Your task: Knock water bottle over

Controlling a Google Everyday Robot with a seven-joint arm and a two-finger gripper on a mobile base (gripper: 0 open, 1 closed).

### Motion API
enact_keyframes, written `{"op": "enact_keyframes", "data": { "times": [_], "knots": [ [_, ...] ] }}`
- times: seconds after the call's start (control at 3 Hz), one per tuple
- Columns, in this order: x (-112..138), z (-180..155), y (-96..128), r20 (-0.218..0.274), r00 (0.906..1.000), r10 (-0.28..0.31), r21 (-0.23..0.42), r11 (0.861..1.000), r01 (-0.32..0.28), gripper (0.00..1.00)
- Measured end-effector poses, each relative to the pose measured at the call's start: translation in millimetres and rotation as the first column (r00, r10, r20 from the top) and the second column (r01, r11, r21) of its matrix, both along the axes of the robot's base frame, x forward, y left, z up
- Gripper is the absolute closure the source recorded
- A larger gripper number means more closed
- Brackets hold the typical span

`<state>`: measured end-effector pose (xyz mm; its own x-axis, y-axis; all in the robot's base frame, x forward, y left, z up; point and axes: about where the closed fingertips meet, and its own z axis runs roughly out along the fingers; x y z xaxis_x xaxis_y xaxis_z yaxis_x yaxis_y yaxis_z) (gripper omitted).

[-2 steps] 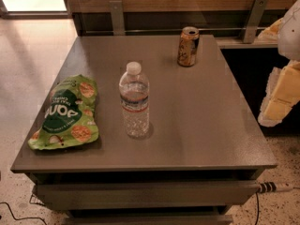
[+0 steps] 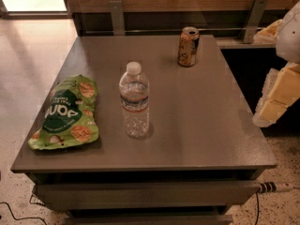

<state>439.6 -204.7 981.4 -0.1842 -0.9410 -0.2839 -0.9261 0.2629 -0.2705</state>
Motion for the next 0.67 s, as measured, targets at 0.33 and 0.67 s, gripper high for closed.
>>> {"op": "enact_keyframes", "data": {
  "times": [0.33,0.67],
  "knots": [
    [5,-24,15,0.046,0.9966,0.068,0.168,0.983,-0.075,0.0],
    [10,-55,45,0.066,0.9822,0.176,0.404,0.895,-0.187,0.0]
  ]
}}
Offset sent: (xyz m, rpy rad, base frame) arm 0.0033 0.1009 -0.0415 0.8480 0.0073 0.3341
